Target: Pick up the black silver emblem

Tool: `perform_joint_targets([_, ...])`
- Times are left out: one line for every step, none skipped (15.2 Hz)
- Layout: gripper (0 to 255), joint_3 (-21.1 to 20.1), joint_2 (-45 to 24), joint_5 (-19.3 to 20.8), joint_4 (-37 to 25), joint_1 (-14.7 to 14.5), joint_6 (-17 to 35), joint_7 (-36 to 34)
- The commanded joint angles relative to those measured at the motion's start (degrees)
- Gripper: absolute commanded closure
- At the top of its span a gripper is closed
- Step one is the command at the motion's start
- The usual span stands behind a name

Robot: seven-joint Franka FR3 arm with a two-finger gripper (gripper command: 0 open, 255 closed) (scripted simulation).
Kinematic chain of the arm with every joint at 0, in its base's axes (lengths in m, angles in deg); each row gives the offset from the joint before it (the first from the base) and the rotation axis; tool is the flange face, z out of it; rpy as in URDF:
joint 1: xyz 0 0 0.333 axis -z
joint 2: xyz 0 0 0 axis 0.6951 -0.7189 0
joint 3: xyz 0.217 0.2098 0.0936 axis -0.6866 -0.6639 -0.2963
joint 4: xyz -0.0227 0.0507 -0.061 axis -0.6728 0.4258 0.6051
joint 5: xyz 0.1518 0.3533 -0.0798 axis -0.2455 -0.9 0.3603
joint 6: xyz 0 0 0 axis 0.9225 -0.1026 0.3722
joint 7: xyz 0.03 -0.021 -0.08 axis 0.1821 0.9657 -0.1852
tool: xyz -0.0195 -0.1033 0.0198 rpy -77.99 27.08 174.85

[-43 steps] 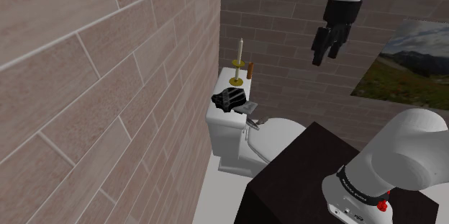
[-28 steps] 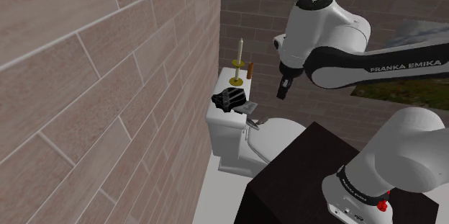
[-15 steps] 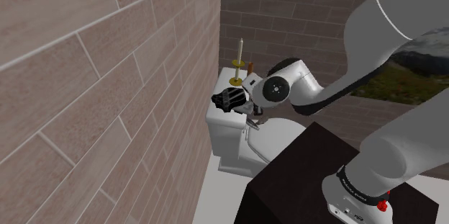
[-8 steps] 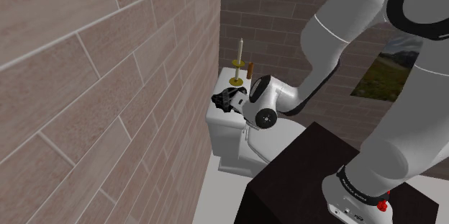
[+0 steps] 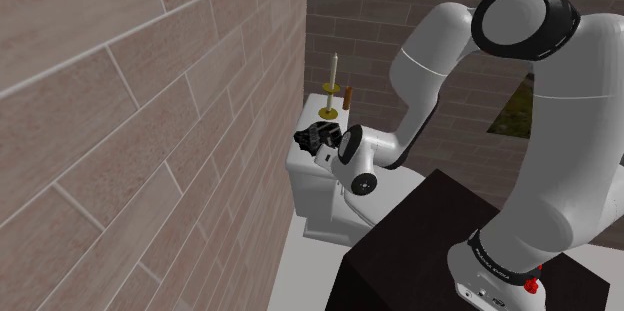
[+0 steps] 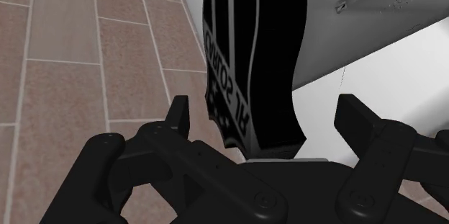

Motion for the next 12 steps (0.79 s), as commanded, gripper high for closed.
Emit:
perform_joint_targets([0,0.52,-1.97,1.04,-0.82,-0.30,-1.05,-0.48])
perform_joint_targets([0,0.73,-2.91,1.42,-1.18,-0.48,-1.58,-0.73])
perform_joint_targets([0,0.86,-3.45,1.64,-1.39,-0.58,-1.87,-0.87])
perform_joint_targets([0,0.86,-3.45,1.64,-1.38,-0.58,-1.87,-0.88])
perform_joint_targets([0,0.86,-3.45,1.64,-1.39,-0.58,-1.87,-0.88])
perform_joint_targets([255,0.85,-3.48,1.62,-1.42,-0.60,-1.89,-0.86])
perform_joint_targets([255,0.86,-3.50,1.63,-1.42,-0.60,-1.89,-0.87])
perform_joint_targets([255,0.86,-3.49,1.64,-1.43,-0.60,-1.88,-0.86])
perform_joint_targets([255,0.86,-3.48,1.63,-1.42,-0.60,-1.88,-0.86])
perform_joint_targets([255,0.86,-3.48,1.64,-1.41,-0.59,-1.88,-0.87])
perform_joint_targets([255,0.86,-3.46,1.63,-1.42,-0.59,-1.86,-0.86])
perform_joint_targets([255,0.86,-3.45,1.63,-1.40,-0.59,-1.86,-0.86])
